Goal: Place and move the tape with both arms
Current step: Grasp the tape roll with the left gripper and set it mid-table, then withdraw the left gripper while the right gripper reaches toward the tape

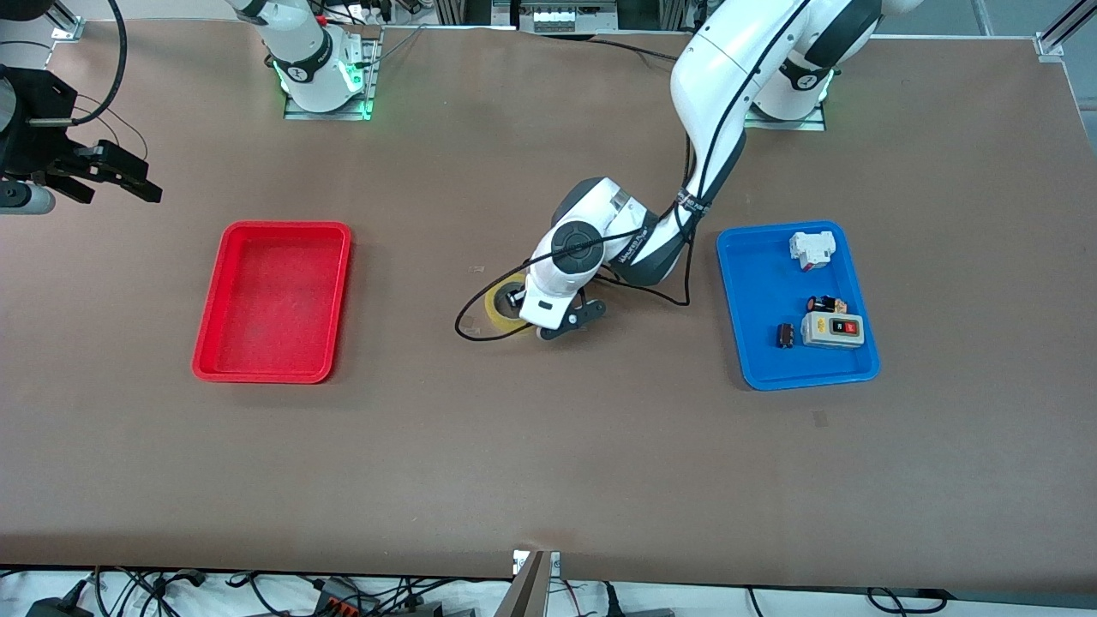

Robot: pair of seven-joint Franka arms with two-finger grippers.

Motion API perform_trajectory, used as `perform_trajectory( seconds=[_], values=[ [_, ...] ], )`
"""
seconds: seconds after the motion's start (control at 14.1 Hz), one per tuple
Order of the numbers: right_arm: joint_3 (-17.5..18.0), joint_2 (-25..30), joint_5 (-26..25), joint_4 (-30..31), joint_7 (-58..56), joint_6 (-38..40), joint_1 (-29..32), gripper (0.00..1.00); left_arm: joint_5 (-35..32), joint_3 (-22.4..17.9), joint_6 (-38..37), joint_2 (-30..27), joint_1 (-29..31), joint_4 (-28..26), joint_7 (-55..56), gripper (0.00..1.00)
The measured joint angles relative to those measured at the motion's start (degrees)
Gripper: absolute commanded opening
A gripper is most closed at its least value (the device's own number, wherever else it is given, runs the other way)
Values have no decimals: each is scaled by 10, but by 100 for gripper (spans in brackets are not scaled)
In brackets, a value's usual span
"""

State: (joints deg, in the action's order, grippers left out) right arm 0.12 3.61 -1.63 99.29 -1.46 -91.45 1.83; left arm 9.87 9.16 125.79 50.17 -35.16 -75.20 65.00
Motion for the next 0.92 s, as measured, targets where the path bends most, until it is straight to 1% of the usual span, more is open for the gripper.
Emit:
perform_trajectory(
  seconds=[0.21, 0.35, 0.5, 0.64, 0.78, 0.92],
  values=[
    [1, -18, 0, -2, -2, -6, 0, 100, -15, -26, -87, -43, 22, 12, 0, 100],
    [4, -39, 1, -5, -5, -6, -3, 100, -31, -32, -152, -85, 66, 14, -5, 100],
    [6, -61, 11, -10, -7, -7, -16, 100, -37, -34, -205, -121, 118, 12, -45, 100],
    [9, -90, 32, -10, -8, -18, -52, 100, -42, -35, -240, -148, 167, 2, -108, 100],
    [11, -129, 35, -11, 7, -65, -118, 100, -49, -36, -265, -172, 214, -12, -179, 100],
    [14, -175, 35, -19, 77, -104, -183, 100, -54, -37, -287, -196, 260, -23, -249, 100]
  ],
)
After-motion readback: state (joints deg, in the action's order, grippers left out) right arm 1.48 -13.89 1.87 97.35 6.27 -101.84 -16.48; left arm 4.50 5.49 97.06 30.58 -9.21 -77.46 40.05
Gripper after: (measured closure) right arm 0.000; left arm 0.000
